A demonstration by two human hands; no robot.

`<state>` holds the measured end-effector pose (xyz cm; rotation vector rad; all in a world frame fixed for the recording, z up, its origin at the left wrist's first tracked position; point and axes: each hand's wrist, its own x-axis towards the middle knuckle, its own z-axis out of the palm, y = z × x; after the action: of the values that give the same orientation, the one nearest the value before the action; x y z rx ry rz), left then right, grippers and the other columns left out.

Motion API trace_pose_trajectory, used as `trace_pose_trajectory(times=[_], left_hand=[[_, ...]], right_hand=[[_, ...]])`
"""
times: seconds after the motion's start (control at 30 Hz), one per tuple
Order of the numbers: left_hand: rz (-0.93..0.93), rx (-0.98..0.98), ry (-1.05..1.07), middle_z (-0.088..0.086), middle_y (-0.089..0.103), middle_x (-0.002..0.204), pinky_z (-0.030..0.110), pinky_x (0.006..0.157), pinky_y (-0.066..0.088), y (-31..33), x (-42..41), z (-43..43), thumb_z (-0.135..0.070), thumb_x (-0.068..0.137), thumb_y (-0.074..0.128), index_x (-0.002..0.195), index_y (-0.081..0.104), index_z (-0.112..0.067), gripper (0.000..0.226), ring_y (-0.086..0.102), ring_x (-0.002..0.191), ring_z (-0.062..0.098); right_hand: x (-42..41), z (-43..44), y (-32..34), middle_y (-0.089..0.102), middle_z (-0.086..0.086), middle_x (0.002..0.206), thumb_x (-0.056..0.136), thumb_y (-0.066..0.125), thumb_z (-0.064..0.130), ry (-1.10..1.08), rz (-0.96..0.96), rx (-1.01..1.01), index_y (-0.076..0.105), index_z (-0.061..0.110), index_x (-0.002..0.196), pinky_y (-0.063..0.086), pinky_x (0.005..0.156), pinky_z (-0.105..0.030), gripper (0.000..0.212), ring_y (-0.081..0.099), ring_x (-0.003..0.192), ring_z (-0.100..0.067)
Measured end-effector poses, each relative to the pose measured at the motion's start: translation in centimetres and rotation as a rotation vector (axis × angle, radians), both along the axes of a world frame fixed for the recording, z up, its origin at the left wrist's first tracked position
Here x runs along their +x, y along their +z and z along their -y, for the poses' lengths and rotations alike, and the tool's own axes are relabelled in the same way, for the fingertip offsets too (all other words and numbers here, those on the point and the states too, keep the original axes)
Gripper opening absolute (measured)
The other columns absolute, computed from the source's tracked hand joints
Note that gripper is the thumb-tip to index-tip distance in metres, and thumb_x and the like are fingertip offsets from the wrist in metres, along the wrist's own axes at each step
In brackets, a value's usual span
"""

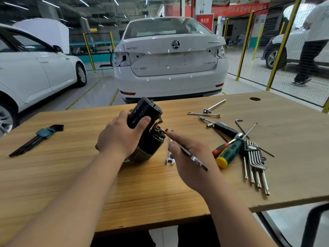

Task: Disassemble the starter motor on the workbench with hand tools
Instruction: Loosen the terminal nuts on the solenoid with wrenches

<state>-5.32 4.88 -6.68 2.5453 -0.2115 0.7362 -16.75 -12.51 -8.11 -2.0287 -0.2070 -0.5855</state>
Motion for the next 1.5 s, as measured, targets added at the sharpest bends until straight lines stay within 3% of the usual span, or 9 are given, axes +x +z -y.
trace_pose_trajectory(times=[0.07,0.23,0.4,0.47,0.57,0.67,0.83,1.03,1.5], left_hand=[[0.02,-0.006,-0.002,-0.011,0.051,0.09,0.025,0.052,0.024,0.0,0.0,0.0,-0.094,0.07,0.011,0.102,0.044,-0.035,0.075,0.049,0.079,0.017],[0.087,-0.02,-0.028,-0.015,0.048,0.083,0.023,0.052,0.021,-0.1,-0.2,-0.1,-0.093,0.07,0.014,0.095,0.039,-0.038,0.066,0.048,0.076,0.015],[0.089,-0.026,-0.065,-0.021,0.046,0.076,0.022,0.053,0.022,-0.3,0.4,-0.3,-0.092,0.069,0.018,0.095,0.041,-0.041,0.061,0.046,0.074,0.01],[0.068,-0.034,-0.084,-0.023,0.047,0.075,0.022,0.054,0.023,-0.2,1.0,-0.5,-0.092,0.067,0.019,0.094,0.042,-0.044,0.06,0.045,0.07,0.008],[0.054,-0.068,-0.181,-0.02,0.054,0.073,0.024,0.054,0.028,-0.2,2.1,-1.0,-0.089,0.067,0.026,0.091,0.048,-0.042,0.058,0.048,0.068,-0.002],[0.08,-0.131,-0.37,-0.009,0.059,0.074,0.027,0.058,0.035,-0.3,3.4,-1.5,-0.074,0.072,0.038,0.092,0.057,-0.026,0.056,0.051,0.067,0.014],[0.293,-0.177,-0.574,-0.002,0.056,0.078,0.02,0.063,0.038,-1.4,5.0,-2.2,-0.083,0.084,0.026,0.093,0.057,-0.021,0.069,0.048,0.07,0.015],[0.382,-0.311,-0.589,0.028,0.062,0.078,0.052,0.059,0.049,-3.7,4.9,-3.3,-0.085,0.081,0.026,0.097,0.061,0.016,0.109,0.061,0.071,0.044],[0.351,-0.366,-0.633,0.032,0.062,0.082,0.059,0.062,0.048,-4.0,4.9,-3.1,-0.083,0.083,0.03,0.097,0.058,0.02,0.108,0.06,0.075,0.049]], right_hand=[[0.4,-0.7,-0.5,0.058,0.022,0.099,0.096,0.05,0.032,0.001,0.07,-0.08,0.059,0.032,0.13,0.04,0.076,-0.004,0.036,0.055,0.091,0.002],[1.2,-1.5,-1.2,0.066,0.002,0.102,0.099,0.045,0.031,-0.039,0.222,-0.211,0.058,0.017,0.131,0.042,0.068,-0.015,0.037,0.055,0.087,-0.011],[1.6,-0.5,-1.3,0.068,0.012,0.085,0.093,0.044,0.038,-0.053,0.271,-0.128,0.067,0.028,0.117,0.046,0.066,-0.011,0.035,0.06,0.08,-0.007],[2.3,0.9,-0.7,0.069,0.013,0.072,0.085,0.049,0.038,0.015,0.081,0.158,0.072,0.041,0.099,0.049,0.055,-0.016,0.027,0.064,0.065,-0.006],[4.1,3.7,0.5,0.06,-0.002,0.055,0.085,0.048,0.026,0.056,-0.046,0.744,0.076,0.022,0.079,0.044,0.045,-0.024,0.029,0.054,0.047,-0.016],[6.4,5.5,1.5,0.054,-0.001,0.055,0.097,0.048,0.024,0.216,-0.209,1.138,0.076,0.014,0.065,0.042,0.043,-0.021,0.044,0.05,0.046,-0.011],[8.9,5.9,1.9,0.067,-0.003,0.069,0.101,0.046,0.028,0.449,-0.439,1.102,0.075,0.015,0.066,0.052,0.045,-0.021,0.047,0.065,0.053,-0.011],[9.4,4.0,0.6,0.073,-0.01,0.086,0.091,0.051,0.028,0.624,-0.505,1.118,0.068,0.013,0.074,0.057,0.051,-0.021,0.028,0.07,0.059,-0.012],[10.3,3.5,2.4,0.07,-0.008,0.081,0.095,0.044,0.025,0.691,-0.597,0.915,0.058,0.01,0.085,0.054,0.049,-0.02,0.023,0.064,0.053,-0.011]])
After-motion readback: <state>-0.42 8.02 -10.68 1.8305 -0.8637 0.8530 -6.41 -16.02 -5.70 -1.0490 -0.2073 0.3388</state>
